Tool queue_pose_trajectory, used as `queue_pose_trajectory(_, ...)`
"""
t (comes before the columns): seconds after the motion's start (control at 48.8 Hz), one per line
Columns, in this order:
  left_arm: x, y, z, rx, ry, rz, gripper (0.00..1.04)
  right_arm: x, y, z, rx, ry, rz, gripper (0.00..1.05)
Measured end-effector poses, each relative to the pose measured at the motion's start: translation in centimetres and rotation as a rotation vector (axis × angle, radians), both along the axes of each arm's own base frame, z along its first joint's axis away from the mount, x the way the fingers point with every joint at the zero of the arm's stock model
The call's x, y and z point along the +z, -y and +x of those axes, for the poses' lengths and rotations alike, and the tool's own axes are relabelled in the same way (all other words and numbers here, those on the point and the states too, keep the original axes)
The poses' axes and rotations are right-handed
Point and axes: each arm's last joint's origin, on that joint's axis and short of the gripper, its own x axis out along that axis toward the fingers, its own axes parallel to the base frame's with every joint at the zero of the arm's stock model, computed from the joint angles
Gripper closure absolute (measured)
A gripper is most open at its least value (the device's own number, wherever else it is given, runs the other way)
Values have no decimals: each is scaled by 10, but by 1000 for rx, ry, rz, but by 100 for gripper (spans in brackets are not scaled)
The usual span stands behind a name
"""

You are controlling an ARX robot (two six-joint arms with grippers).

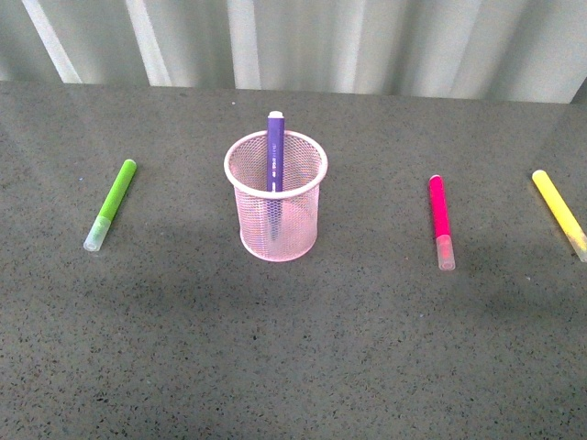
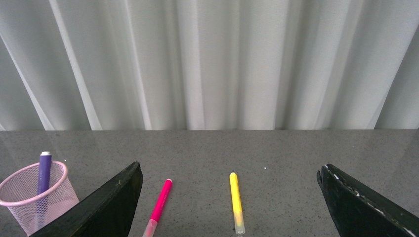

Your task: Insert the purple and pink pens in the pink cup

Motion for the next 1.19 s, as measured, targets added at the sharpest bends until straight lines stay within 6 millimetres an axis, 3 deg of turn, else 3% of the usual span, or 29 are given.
queue_pose_trajectory(0.267, -2, 0, -9, -1, -2, 0, 101, 0, 0, 0, 0, 0, 0, 7)
queue_pose_trajectory(0.656, -2, 0, -9, 0, -2, 0, 36, 0, 0, 0, -2, -4, 0, 7)
queue_pose_trajectory(0.759, -2, 0, -9, -1, -2, 0, 13, 5, 0, 10, -50, -488, 67, 7)
queue_pose_trajectory(0.821, -2, 0, -9, 0, -1, 1, 5, 13, 0, 35, -53, -627, 80, 7)
queue_pose_trajectory(0.964, -2, 0, -9, 0, -1, 3, 7, 25, 2, 95, -80, -698, 85, 7)
queue_pose_trajectory(1.026, -2, 0, -9, 0, -1, 2, 7, 19, 0, 132, -78, -776, 75, 7)
queue_pose_trajectory(1.19, -2, 0, -9, -1, -1, 3, 7, -8, -18, 183, -22, -898, 28, 7)
